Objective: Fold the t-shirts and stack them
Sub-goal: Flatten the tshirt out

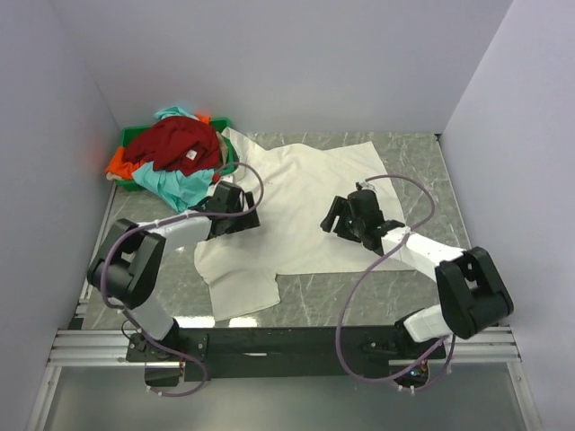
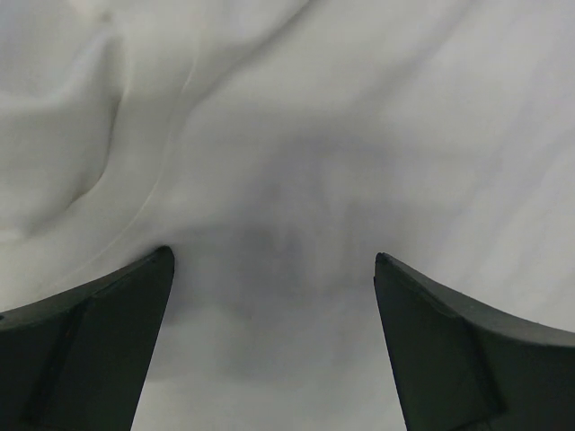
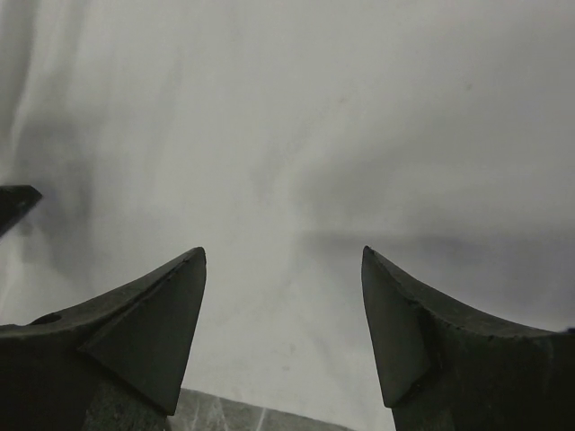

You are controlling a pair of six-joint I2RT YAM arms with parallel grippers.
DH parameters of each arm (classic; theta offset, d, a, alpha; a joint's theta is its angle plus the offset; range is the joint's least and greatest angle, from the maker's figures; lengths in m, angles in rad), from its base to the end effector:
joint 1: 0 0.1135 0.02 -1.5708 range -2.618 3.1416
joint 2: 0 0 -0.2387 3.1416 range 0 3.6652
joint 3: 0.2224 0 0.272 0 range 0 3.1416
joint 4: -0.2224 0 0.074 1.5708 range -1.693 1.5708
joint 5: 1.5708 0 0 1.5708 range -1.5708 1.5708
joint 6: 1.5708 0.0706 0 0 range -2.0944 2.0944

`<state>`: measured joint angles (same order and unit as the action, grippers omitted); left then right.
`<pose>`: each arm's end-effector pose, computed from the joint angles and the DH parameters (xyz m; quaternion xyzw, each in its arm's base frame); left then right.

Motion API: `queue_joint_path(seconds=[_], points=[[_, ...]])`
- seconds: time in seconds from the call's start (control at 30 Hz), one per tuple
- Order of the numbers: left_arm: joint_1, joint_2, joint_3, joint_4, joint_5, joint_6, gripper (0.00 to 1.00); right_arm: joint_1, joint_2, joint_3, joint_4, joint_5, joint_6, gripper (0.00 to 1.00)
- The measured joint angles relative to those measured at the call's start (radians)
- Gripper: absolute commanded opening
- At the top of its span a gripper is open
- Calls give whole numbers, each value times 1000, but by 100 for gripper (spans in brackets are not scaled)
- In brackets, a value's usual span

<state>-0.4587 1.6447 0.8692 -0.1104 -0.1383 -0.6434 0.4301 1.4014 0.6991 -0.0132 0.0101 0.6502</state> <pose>0.3272 -0.1507 0.0972 -0.1098 0.9335 -0.1200 0.3195 0.3004 0.1370 0.1283 0.1020 0.9042 0.2093 0.3580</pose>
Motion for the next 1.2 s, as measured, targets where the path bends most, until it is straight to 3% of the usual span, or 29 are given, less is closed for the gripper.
queue_joint_path(seconds=[0.27,0.5,0.93,1.2], points=[[9,123,108,83,18,0,99,-43,127,1,23,-58,31,74],[21,278,302,82,31,18,100,-58,151,4,62,-71,56,74],[39,545,714,-43,68,93,100,-63,190,12,135,-106,119,72],[34,570,790,-125,58,162,99,-63,188,29,96,-124,95,69]])
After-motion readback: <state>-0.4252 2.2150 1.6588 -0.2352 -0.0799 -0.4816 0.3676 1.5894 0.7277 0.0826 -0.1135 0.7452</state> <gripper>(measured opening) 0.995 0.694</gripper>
